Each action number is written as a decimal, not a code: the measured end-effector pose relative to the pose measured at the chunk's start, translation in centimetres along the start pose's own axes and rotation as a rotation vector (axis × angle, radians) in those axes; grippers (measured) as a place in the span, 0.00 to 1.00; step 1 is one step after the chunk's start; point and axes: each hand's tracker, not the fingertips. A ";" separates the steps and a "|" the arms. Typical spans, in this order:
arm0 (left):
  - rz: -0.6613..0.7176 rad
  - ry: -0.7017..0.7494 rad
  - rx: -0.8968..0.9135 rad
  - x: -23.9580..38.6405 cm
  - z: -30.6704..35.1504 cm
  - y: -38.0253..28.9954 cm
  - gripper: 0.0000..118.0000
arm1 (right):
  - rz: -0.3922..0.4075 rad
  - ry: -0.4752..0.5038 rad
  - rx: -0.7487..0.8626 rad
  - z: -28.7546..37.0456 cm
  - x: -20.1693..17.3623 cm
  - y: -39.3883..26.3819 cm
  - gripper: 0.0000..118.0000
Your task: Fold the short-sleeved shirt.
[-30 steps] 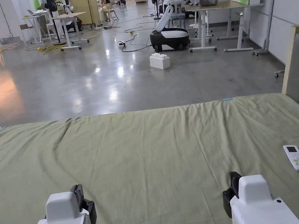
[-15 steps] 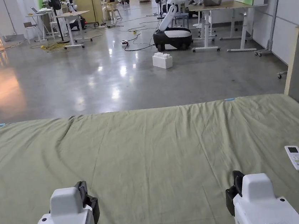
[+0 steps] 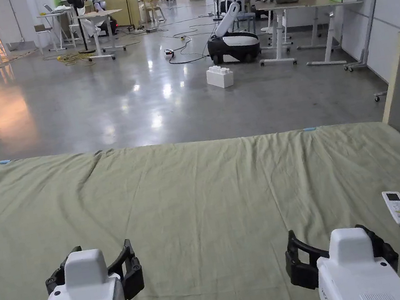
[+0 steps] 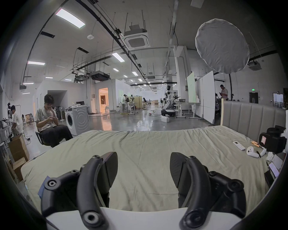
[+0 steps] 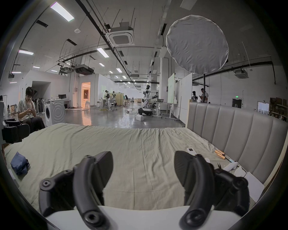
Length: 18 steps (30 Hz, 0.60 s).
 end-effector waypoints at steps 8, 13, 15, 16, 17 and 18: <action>0.052 -0.018 -0.027 -0.4 0.0 0.1 0.69 | -0.045 0.021 -0.006 0.0 0.1 0.1 0.96; 0.060 -0.033 -0.006 -0.3 0.1 -0.1 0.69 | -0.036 0.021 0.007 -0.2 -0.1 0.3 1.00; 0.058 -0.039 0.006 -0.3 0.3 -0.1 0.72 | -0.058 0.030 0.016 -0.2 0.0 0.4 1.00; 0.053 -0.036 0.019 -0.2 0.3 -0.1 0.74 | -0.067 0.033 0.016 -0.3 0.1 0.6 1.00; 0.051 -0.023 0.036 -0.1 0.3 -0.2 0.76 | -0.078 0.039 0.018 -0.4 0.2 0.8 1.00; 0.045 -0.009 0.048 0.0 0.3 -0.2 0.77 | -0.083 0.044 0.022 -0.6 0.3 0.9 1.00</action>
